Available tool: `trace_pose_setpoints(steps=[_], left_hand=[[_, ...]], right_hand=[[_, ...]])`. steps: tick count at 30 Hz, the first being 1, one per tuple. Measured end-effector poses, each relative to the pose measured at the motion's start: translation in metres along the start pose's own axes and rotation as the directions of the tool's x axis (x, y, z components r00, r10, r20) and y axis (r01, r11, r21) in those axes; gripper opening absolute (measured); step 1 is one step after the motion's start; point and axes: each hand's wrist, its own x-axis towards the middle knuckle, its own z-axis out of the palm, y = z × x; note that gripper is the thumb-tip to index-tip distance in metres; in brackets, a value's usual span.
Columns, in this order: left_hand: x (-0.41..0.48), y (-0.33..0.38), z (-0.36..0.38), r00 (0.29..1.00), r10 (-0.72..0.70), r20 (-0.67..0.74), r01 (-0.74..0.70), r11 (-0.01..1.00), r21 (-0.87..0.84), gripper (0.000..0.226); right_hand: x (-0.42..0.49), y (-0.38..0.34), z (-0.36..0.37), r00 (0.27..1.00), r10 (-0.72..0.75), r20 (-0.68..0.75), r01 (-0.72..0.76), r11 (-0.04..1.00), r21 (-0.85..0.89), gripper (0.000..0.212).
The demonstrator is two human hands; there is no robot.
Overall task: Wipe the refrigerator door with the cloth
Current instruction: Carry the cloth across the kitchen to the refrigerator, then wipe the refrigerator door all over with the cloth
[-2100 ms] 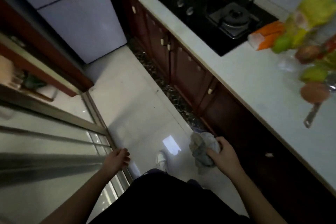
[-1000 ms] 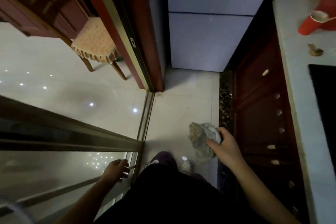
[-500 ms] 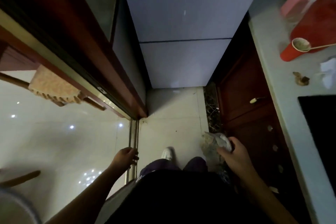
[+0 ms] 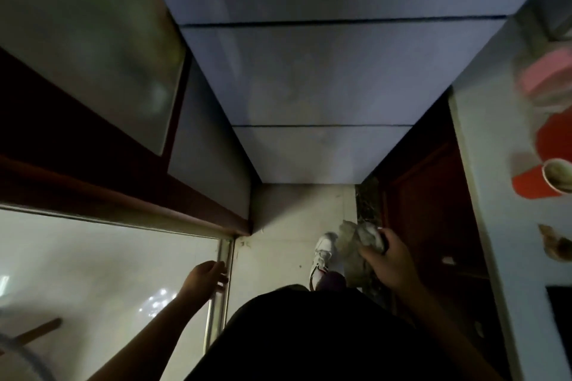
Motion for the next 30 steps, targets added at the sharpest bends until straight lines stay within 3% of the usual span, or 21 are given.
trace_pose_setpoints(steps=[3, 6, 10, 14, 18, 22, 25, 27, 30], left_hand=[[0.005, 0.018, -0.005, 0.997, -0.047, -0.058, 0.043, 0.998, -0.054, 0.031], [0.013, 0.039, -0.012, 0.993, -0.069, -0.097, 0.056, 0.990, -0.132, 0.031], [0.023, 0.071, -0.018, 0.991, -0.025, -0.129, 0.002, 0.984, -0.175, 0.033], [0.040, 0.114, -0.024, 0.989, 0.085, -0.119, -0.099, 0.988, -0.118, 0.031], [0.042, 0.170, -0.031, 0.953, 0.292, -0.075, -0.292, 0.956, 0.014, 0.024], [0.025, 0.231, -0.050, 0.853, 0.522, -0.029, -0.510, 0.843, 0.169, 0.023], [-0.004, 0.280, -0.071, 0.694, 0.718, -0.050, -0.698, 0.688, 0.197, 0.039], [-0.036, 0.316, -0.086, 0.587, 0.804, -0.091, -0.771, 0.590, 0.240, 0.045], [-0.098, 0.372, -0.105, 0.403, 0.897, -0.181, -0.848, 0.440, 0.295, 0.035]], right_hand=[[0.044, -0.045, -0.006, 0.992, -0.080, 0.099, 0.087, 0.994, -0.070, 0.017], [0.078, -0.092, -0.007, 0.973, -0.165, 0.163, 0.184, 0.977, -0.109, 0.025], [0.109, -0.129, -0.005, 0.956, -0.210, 0.202, 0.242, 0.959, -0.147, 0.028], [0.117, -0.151, -0.009, 0.947, -0.228, 0.227, 0.265, 0.953, -0.147, 0.032], [0.098, -0.181, -0.028, 0.926, -0.301, 0.230, 0.335, 0.934, -0.127, 0.022], [0.071, -0.228, -0.053, 0.879, -0.436, 0.194, 0.457, 0.886, -0.081, 0.030], [0.049, -0.280, -0.080, 0.800, -0.585, 0.134, 0.593, 0.805, -0.027, 0.029], [0.034, -0.323, -0.101, 0.716, -0.693, 0.086, 0.696, 0.718, -0.014, 0.027], [0.001, -0.397, -0.135, 0.534, -0.845, -0.011, 0.846, 0.534, 0.000, 0.023]])
